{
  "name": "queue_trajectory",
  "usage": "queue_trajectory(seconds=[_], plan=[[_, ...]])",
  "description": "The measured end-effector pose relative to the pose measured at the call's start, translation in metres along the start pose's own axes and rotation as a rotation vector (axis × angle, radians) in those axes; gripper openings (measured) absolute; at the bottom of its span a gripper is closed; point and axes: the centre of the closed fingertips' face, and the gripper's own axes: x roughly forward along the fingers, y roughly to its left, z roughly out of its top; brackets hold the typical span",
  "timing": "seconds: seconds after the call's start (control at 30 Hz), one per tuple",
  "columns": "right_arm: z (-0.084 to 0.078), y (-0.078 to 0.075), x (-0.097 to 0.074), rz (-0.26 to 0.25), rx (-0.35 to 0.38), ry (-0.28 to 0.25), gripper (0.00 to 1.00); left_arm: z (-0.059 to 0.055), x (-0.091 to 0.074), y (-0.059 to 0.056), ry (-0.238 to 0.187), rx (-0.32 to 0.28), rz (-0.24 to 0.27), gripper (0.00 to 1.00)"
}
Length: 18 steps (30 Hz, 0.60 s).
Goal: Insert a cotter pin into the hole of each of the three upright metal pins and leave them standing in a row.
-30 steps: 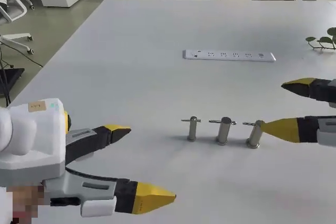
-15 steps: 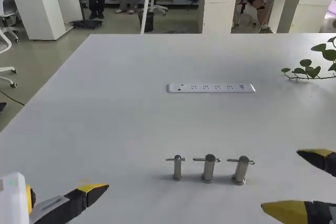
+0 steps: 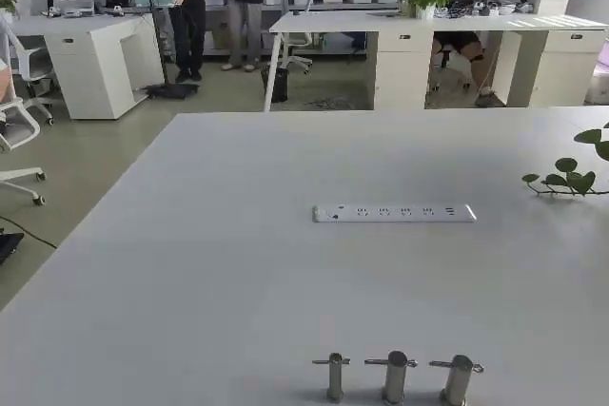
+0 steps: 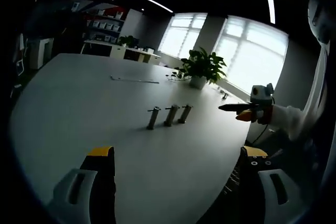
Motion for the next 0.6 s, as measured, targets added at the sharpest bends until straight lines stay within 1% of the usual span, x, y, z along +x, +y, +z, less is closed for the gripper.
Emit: queue_trajectory(seconds=[0.03, 0.07, 0.13, 0.17, 0.2, 0.27, 0.3, 0.33, 0.4, 0.5, 0.6], plan=[[-0.008, -0.005, -0.001, -0.029, -0.025, 0.043, 0.9, 0.0, 0.0, 0.002, -0.005, -0.007, 0.004, 0.99], [-0.011, -0.004, -0.001, -0.03, -0.026, 0.063, 0.9, -0.001, 0.0, 0.002, -0.009, -0.016, 0.007, 0.99], [-0.012, -0.002, 0.001, -0.02, -0.026, 0.056, 0.91, -0.006, 0.001, 0.006, -0.007, -0.039, 0.012, 0.99], [-0.014, -0.002, 0.0, -0.019, -0.013, 0.061, 0.91, -0.009, 0.003, 0.008, 0.0, -0.045, 0.016, 0.99], [-0.015, -0.001, 0.0, -0.018, -0.006, 0.06, 0.91, -0.01, 0.004, 0.008, 0.007, -0.047, 0.02, 0.99], [-0.017, -0.001, 0.0, -0.019, 0.013, 0.062, 0.91, -0.011, 0.005, 0.009, 0.009, -0.048, 0.024, 0.99], [-0.018, -0.001, 0.0, -0.021, 0.016, 0.066, 0.91, -0.011, 0.006, 0.009, 0.01, -0.053, 0.026, 0.99], [-0.021, -0.001, -0.001, -0.025, 0.019, 0.079, 0.91, -0.01, 0.006, 0.01, 0.001, -0.058, 0.027, 0.99], [-0.023, -0.001, -0.001, -0.028, 0.024, 0.088, 0.91, -0.009, 0.007, 0.008, -0.002, -0.055, 0.021, 0.99], [-0.02, -0.004, -0.002, -0.031, 0.033, 0.078, 0.91, -0.009, 0.006, 0.009, 0.006, -0.05, 0.023, 0.99], [-0.014, -0.006, -0.002, -0.041, 0.037, 0.062, 0.92, -0.006, 0.006, 0.009, -0.001, -0.058, 0.025, 0.99]])
